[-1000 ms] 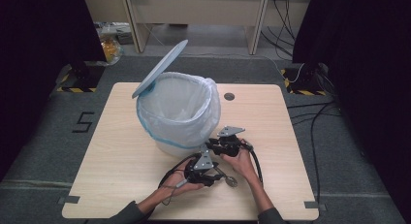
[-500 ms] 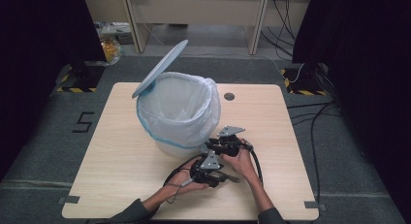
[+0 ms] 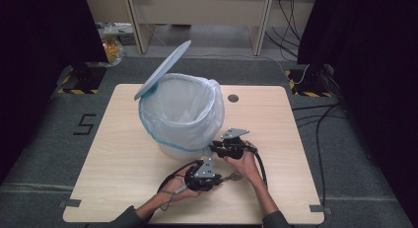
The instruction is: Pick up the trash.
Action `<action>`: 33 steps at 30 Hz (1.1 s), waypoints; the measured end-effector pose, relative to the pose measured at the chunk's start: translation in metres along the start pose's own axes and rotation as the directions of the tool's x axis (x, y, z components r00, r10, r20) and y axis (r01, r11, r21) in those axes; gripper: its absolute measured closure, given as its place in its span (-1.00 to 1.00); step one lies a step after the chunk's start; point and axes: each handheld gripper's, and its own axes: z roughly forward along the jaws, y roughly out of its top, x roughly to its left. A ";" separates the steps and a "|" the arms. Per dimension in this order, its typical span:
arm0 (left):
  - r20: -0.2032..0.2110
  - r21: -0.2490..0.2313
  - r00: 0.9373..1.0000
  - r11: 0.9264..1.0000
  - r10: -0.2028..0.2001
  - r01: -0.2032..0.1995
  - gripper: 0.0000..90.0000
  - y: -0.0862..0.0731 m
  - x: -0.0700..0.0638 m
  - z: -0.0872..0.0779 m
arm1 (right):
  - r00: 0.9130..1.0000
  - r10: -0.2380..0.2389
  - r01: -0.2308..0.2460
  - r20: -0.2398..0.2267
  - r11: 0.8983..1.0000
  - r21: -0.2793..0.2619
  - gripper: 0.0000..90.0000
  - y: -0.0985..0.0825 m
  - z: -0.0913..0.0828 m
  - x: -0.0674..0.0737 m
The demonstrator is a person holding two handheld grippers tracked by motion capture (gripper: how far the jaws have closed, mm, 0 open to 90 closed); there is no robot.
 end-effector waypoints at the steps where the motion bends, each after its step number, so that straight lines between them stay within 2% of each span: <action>1: 0.004 -0.004 1.000 1.000 -0.003 0.003 0.75 -0.001 0.000 -0.001 | 1.000 0.000 0.000 0.000 1.000 0.000 0.60 0.000 0.000 0.000; 8: 0.017 -0.002 1.000 1.000 -0.023 0.023 0.76 -0.013 0.005 -0.015 | 1.000 0.001 -0.001 -0.002 1.000 0.008 0.60 0.001 0.000 0.000; 18: -0.007 0.000 0.999 0.999 -0.043 0.043 0.76 -0.031 0.008 -0.038 | 1.000 -0.002 0.002 -0.002 1.000 0.012 0.60 0.001 0.000 0.000; 19: -0.013 -0.002 0.998 0.998 -0.062 0.062 0.77 -0.035 0.009 -0.042 | 1.000 -0.002 0.002 -0.002 1.000 0.012 0.60 0.001 0.000 0.000; 28: -0.060 -0.014 0.993 0.995 -0.102 0.101 0.77 -0.047 0.010 -0.057 | 1.000 -0.002 0.002 -0.002 1.000 0.012 0.60 0.001 0.000 0.000; 33: -0.061 -0.017 0.990 0.992 -0.124 0.124 0.77 -0.052 0.013 -0.063 | 1.000 -0.004 0.004 -0.002 1.000 0.012 0.60 0.001 0.000 0.000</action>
